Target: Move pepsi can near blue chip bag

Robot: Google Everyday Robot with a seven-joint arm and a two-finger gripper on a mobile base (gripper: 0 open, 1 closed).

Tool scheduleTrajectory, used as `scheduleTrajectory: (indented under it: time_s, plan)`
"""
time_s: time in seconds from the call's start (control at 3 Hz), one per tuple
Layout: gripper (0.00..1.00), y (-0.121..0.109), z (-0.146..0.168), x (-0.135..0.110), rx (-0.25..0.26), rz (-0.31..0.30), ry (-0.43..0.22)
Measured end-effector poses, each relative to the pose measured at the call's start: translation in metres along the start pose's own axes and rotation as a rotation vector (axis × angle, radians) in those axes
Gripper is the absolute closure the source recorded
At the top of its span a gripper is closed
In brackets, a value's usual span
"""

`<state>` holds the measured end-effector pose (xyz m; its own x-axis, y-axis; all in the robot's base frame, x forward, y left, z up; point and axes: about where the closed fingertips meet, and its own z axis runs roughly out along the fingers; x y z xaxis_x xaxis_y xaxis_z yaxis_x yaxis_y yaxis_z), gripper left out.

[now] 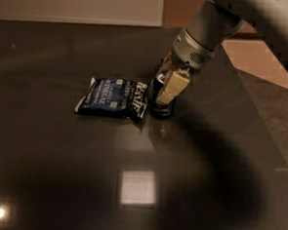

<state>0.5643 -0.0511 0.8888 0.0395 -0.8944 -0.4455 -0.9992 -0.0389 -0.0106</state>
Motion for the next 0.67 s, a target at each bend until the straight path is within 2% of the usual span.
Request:
scheduleTrajectory:
  time_s: [0.33,0.67]
  plan:
    - [0.00,0.0000,-0.0002,-0.0002,0.000,0.000,0.000]
    - [0.00,-0.0001,-0.0002,-0.0002,0.000,0.000,0.000]
